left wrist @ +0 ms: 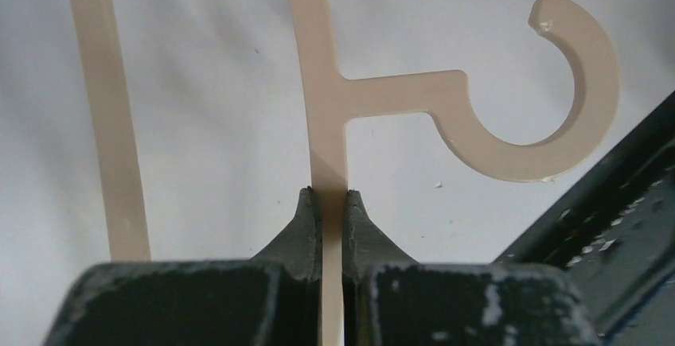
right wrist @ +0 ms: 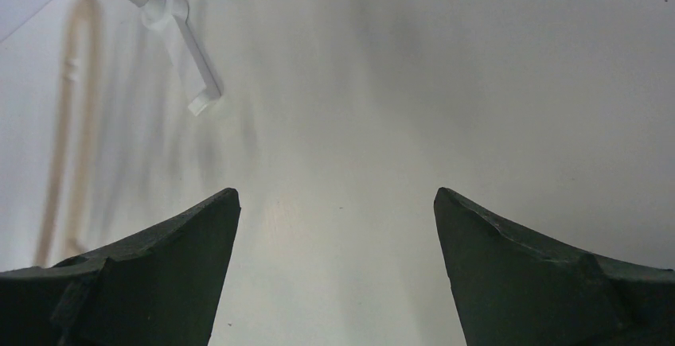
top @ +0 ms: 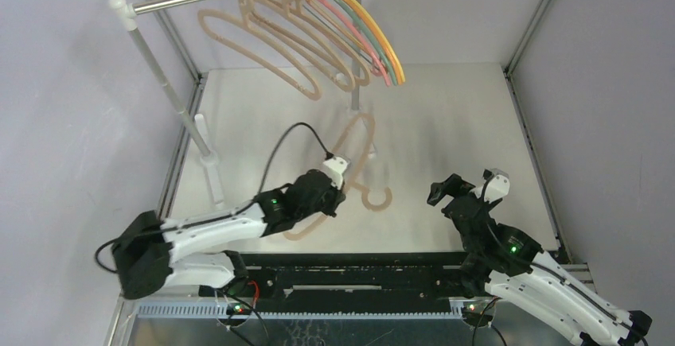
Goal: Organize the hangers
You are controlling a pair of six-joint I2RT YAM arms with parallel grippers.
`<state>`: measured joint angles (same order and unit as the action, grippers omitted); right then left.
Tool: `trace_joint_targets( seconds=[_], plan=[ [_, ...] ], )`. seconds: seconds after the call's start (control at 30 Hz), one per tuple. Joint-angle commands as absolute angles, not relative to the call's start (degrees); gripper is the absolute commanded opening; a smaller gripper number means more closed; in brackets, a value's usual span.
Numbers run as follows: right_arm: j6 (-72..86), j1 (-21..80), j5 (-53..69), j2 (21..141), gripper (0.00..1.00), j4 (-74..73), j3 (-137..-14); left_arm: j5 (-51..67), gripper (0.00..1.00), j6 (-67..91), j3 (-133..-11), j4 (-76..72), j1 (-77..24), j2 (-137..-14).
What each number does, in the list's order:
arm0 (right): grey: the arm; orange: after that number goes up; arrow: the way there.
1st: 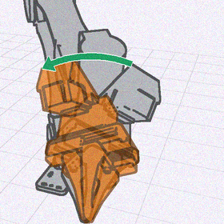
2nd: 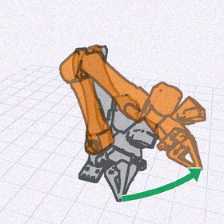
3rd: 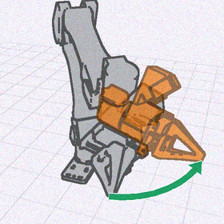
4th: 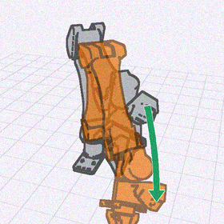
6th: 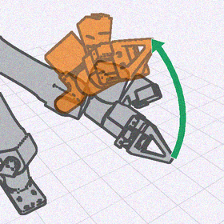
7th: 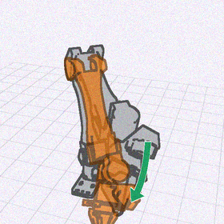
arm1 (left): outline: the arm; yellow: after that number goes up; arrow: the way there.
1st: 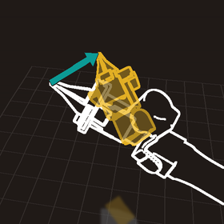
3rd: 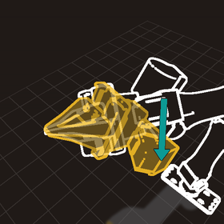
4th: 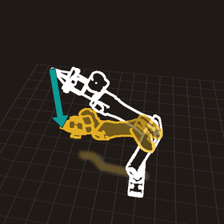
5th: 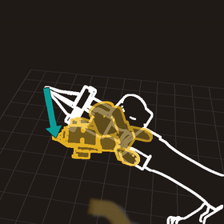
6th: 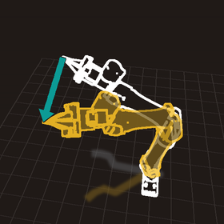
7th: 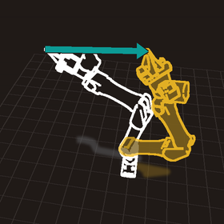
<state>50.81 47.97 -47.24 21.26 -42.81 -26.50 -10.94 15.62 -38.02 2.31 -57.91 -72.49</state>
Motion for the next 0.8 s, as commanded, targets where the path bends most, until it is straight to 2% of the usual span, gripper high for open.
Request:
trace_joint_targets(
  seconds=[0.0, 0.33, 0.53, 0.63, 0.77],
  plan=[
    [49.3, 47.5, -46.7, 21.0, 1.0, -40.1, -26.7, -18.0, 0.0, 23.3, -38.6, 8.6, -57.0, -60.0],
    [46.7, 47.4, -44.3, 22.7, 1.0, -35.9, -27.4, -36.3, 0.0, 33.0, -39.8, 23.2, -56.6, -37.7],
    [46.0, 47.5, -43.7, 25.6, 1.0, -35.0, -28.9, -43.4, 0.0, 35.7, -38.8, 25.2, -56.7, -26.4],
    [45.7, 47.5, -43.2, 25.9, 1.0, -34.3, -29.0, -46.3, 0.0, 33.4, -41.3, 25.1, -56.6, -23.9],
    [45.5, 47.5, -42.7, 26.1, 1.0, -33.7, -29.4, -48.6, 0.0, 27.9, -47.7, 24.0, -55.4, -26.6]
  ],
)
